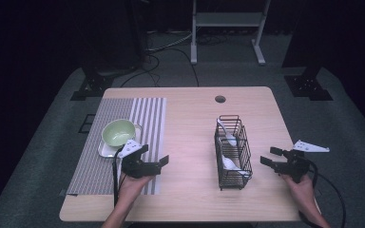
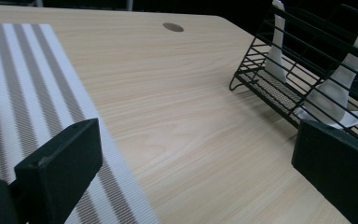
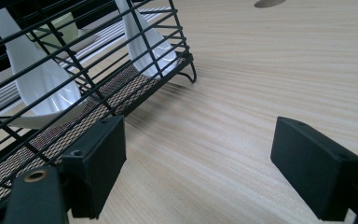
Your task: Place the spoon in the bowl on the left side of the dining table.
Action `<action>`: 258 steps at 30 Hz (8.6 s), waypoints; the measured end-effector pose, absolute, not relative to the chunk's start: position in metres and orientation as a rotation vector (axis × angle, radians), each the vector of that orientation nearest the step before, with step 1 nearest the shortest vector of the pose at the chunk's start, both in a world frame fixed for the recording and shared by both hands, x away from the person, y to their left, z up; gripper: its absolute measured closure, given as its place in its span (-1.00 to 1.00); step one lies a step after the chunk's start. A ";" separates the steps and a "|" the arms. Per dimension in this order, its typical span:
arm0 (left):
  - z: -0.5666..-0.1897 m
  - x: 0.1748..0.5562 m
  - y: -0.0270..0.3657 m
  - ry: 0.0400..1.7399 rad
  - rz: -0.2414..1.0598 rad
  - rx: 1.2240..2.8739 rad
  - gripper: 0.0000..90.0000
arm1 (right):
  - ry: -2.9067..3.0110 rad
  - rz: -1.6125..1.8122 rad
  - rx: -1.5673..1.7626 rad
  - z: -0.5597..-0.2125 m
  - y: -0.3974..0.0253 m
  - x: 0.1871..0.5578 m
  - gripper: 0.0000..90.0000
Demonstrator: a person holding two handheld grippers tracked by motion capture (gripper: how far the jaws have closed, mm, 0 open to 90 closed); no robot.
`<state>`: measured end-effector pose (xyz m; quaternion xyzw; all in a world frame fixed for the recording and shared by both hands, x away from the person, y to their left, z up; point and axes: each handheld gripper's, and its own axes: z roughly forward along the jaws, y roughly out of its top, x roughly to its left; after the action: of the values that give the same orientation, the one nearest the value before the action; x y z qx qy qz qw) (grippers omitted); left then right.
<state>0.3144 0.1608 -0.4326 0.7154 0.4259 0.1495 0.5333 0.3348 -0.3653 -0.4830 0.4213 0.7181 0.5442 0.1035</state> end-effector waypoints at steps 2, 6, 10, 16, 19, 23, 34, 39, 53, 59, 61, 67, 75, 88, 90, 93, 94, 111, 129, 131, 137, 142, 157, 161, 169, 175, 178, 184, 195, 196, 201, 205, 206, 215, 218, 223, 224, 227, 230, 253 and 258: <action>-0.433 0.317 0.154 1.010 0.338 1.712 -0.98 | 2.121 1.612 1.243 -0.483 -0.366 0.335 -0.62; -0.432 0.320 0.144 0.997 0.310 1.712 -0.98 | 2.123 1.622 1.236 -0.483 -0.367 0.336 -0.63; -0.428 0.324 0.135 0.979 0.296 1.713 -0.98 | 2.126 1.630 1.234 -0.483 -0.367 0.336 -0.63; -0.422 0.328 0.122 0.954 0.273 1.704 -0.98 | 2.129 1.618 1.232 -0.483 -0.366 0.335 -0.62; -0.420 0.331 0.116 0.939 0.266 1.699 -0.98 | 2.130 1.617 1.237 -0.483 -0.366 0.335 -0.63; -0.417 0.335 0.105 0.913 0.245 1.700 -0.98 | 2.130 1.606 1.237 -0.483 -0.366 0.335 -0.63; -0.409 0.339 0.076 0.828 0.181 1.700 -0.90 | 2.123 1.620 1.236 -0.483 -0.366 0.334 -0.63; -0.404 0.340 0.064 0.794 0.140 1.703 -0.88 | 2.127 1.618 1.233 -0.483 -0.366 0.335 -0.63; -0.392 0.340 0.034 0.719 0.084 1.726 -0.70 | 2.133 1.621 1.227 -0.483 -0.366 0.335 -0.63; -0.391 0.341 0.025 0.702 0.070 1.731 -0.53 | 2.130 1.628 1.237 -0.483 -0.367 0.335 -0.63; -0.391 0.341 0.021 0.701 0.079 1.742 -0.52 | 2.129 1.638 1.232 -0.483 -0.367 0.335 -0.62; -0.394 0.346 0.017 0.721 0.087 1.744 -0.16 | 2.136 1.636 1.228 -0.483 -0.367 0.335 -0.62; -0.395 0.348 0.013 0.712 0.069 1.745 0.21 | 2.139 1.637 1.225 -0.483 -0.366 0.335 -0.62; -0.392 0.345 0.009 0.702 0.054 1.761 0.71 | 2.165 1.643 1.210 -0.484 -0.365 0.335 -0.62; -0.392 0.344 0.009 0.702 0.044 1.750 0.83 | 2.166 1.643 1.210 -0.484 -0.365 0.335 -0.62; -0.391 0.344 0.009 0.706 0.035 1.739 0.88 | 2.166 1.647 1.210 -0.484 -0.365 0.335 -0.62; -0.391 0.344 0.009 0.709 0.025 1.733 0.88 | 2.168 1.645 1.210 -0.484 -0.365 0.335 -0.62; -0.391 0.350 0.013 0.767 -0.135 1.591 0.89 | 2.181 1.625 1.210 -0.484 -0.364 0.336 -0.62; -0.364 0.355 0.013 0.750 -0.191 1.490 0.89 | 2.183 1.603 1.224 -0.485 -0.363 0.337 -0.62; -0.360 0.354 0.011 0.743 -0.192 1.490 0.89 | 2.185 1.597 1.226 -0.485 -0.363 0.337 -0.62; -0.349 0.358 0.010 0.744 -0.202 1.472 0.89 | 2.182 1.595 1.229 -0.485 -0.363 0.337 -0.62; -0.340 0.360 0.016 0.748 -0.192 1.457 0.89 | 2.182 1.595 1.228 -0.485 -0.363 0.337 -0.62; -0.316 0.364 0.048 0.767 -0.134 1.400 0.89 | 2.186 1.576 1.234 -0.485 -0.362 0.337 -0.62; -0.314 0.366 0.058 0.782 -0.120 1.395 0.89 | 2.184 1.573 1.236 -0.485 -0.362 0.337 -0.62; -0.315 0.368 0.074 0.800 -0.113 1.369 0.89 | 2.179 1.573 1.238 -0.485 -0.362 0.337 -0.62; -0.317 0.371 0.086 0.813 -0.112 1.346 0.89 | 2.181 1.564 1.239 -0.485 -0.362 0.337 -0.62; -0.319 0.373 0.092 0.824 -0.107 1.340 0.89 | 2.180 1.559 1.241 -0.484 -0.362 0.337 -0.62; -0.322 0.375 0.104 0.839 -0.101 1.328 0.89 | 2.167 1.568 1.246 -0.484 -0.363 0.336 -0.62; -0.327 0.379 0.123 0.855 -0.087 1.318 0.89 | 2.163 1.566 1.247 -0.484 -0.363 0.336 -0.62; -0.327 0.380 0.125 0.858 -0.082 1.318 0.89 | 2.163 1.567 1.247 -0.484 -0.363 0.336 -0.62; -0.328 0.381 0.134 0.868 -0.064 1.317 0.89 | 2.167 1.559 1.247 -0.484 -0.363 0.336 -0.62; -0.329 0.383 0.140 0.878 -0.057 1.311 0.89 | 2.166 1.558 1.256 -0.484 -0.363 0.336 -0.62; -0.329 0.383 0.141 0.880 -0.053 1.315 0.89 | 2.165 1.559 1.257 -0.484 -0.363 0.336 -0.62; -0.333 0.386 0.151 0.904 -0.033 1.304 0.89 | 2.168 1.554 1.257 -0.484 -0.363 0.336 -0.62; -0.334 0.388 0.156 0.913 -0.030 1.300 0.89 | 2.167 1.555 1.258 -0.484 -0.363 0.336 -0.62; -0.337 0.390 0.163 0.931 -0.025 1.289 0.89 | 2.168 1.554 1.258 -0.484 -0.363 0.336 -0.62; -0.338 0.391 0.165 0.935 -0.024 1.285 0.89 | 2.168 1.554 1.257 -0.484 -0.363 0.336 -0.62; -0.340 0.392 0.168 0.946 -0.022 1.279 0.89 | 2.168 1.554 1.258 -0.484 -0.363 0.336 -0.62; -0.342 0.393 0.172 0.953 -0.017 1.277 0.89 | 2.167 1.554 1.263 -0.485 -0.363 0.336 -0.62; -0.355 0.399 0.203 1.016 0.010 1.237 0.89 | 2.174 1.550 1.266 -0.485 -0.363 0.337 -0.62; -0.356 0.397 0.209 1.020 0.020 1.234 0.89 | 2.176 1.550 1.268 -0.485 -0.363 0.337 -0.62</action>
<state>0.3973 0.2089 -0.3560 0.5532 0.4573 0.0090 0.6962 0.3373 -0.3628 -0.4850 0.4271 0.7326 0.5219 0.0921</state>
